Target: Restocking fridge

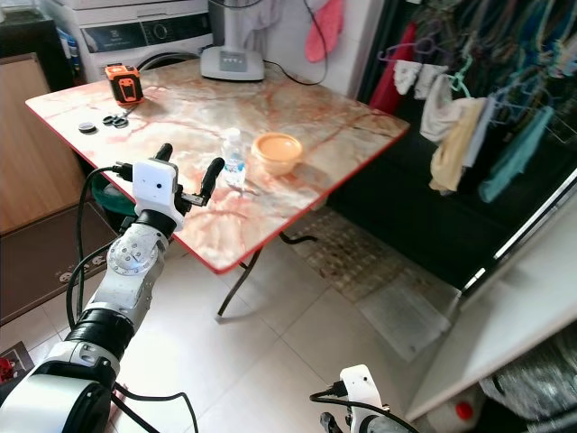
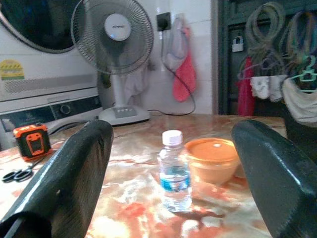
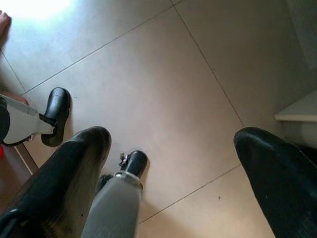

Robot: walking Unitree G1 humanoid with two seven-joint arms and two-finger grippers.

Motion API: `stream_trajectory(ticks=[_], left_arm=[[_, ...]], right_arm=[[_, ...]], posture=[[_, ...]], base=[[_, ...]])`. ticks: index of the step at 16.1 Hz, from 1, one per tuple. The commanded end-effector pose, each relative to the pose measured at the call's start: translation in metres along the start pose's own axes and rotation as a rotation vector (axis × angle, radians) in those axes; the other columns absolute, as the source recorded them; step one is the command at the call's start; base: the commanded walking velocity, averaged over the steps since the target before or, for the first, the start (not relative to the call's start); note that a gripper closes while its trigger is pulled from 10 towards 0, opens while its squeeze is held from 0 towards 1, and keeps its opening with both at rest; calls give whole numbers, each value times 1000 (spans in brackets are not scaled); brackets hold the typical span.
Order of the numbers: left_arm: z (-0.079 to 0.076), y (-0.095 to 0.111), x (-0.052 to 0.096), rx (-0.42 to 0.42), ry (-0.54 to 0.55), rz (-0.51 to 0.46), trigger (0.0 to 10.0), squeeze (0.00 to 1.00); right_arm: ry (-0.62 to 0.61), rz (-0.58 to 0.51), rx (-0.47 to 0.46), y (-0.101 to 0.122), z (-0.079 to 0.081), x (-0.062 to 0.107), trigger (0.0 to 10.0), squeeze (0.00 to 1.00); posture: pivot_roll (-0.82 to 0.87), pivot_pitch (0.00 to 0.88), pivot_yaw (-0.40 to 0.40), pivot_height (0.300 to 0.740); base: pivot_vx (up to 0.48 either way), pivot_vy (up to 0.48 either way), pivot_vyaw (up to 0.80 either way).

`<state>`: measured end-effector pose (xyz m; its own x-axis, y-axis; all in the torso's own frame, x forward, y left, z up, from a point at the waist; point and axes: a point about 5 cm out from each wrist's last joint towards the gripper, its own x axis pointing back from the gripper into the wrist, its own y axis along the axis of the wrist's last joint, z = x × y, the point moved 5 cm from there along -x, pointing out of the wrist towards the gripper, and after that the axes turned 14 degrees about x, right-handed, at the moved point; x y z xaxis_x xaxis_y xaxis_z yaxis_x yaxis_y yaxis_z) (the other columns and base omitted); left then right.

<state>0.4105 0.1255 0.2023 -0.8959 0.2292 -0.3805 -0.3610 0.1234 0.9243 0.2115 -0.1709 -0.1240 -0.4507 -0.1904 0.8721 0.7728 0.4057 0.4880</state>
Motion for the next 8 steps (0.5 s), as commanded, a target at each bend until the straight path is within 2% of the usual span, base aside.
stream_trajectory(ticks=[1,8], left_arm=[[-1,5,-2,3,3,-20,10000,0],[-1,5,-2,3,7,-20,10000,0]], right_arm=[[-11,-2,-1,2,-5,1,10000,0],[-11,-2,2,2,-5,1,10000,0]], posture=[[-28,0,-125,740],[-28,0,-129,740]], base=[[315,0,0],[316,0,0]])
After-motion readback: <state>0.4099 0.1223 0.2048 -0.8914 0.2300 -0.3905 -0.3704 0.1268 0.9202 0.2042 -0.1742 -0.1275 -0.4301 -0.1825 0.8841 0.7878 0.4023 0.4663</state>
